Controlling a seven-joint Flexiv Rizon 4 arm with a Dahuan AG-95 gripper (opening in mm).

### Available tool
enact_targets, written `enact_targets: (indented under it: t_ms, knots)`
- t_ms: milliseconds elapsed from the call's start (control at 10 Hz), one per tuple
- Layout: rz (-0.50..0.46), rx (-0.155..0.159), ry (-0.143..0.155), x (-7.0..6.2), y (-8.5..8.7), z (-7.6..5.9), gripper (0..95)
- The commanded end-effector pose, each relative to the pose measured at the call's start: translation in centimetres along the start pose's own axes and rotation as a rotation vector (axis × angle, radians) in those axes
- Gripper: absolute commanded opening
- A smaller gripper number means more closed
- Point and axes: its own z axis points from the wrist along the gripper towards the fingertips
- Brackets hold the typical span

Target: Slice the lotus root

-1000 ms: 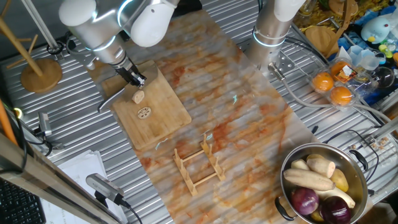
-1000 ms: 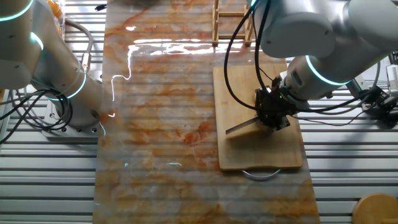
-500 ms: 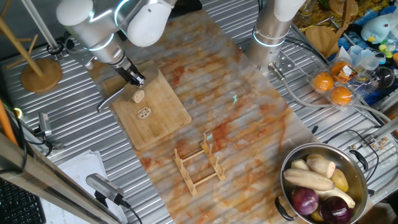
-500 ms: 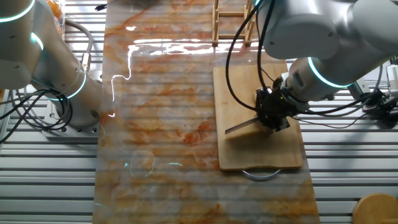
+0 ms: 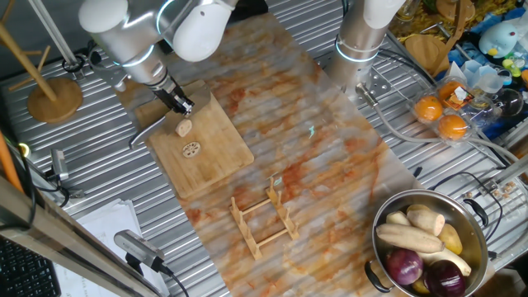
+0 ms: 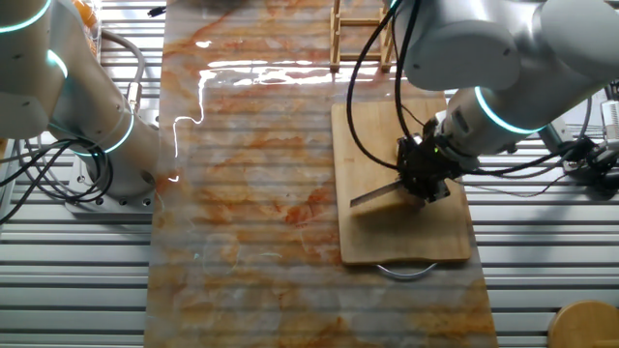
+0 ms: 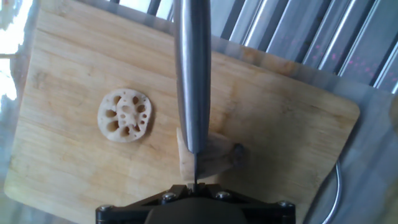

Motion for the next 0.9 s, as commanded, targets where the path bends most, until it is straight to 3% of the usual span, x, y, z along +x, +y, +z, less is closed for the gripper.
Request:
enact_targets:
  t_ms: [100, 400, 600, 900]
  knots:
    - [0.006, -0.009, -0.037, 0.3, 0.1, -0.8, 0.0]
    - [0.009, -0.016, -0.008, -0.3, 0.3, -2.0, 0.0]
    - [0.001, -0.021, 0.012, -0.7, 0.3, -2.0, 0.0]
    - [-0.022, -0.017, 0.04, -1.5, -0.4, -0.5, 0.0]
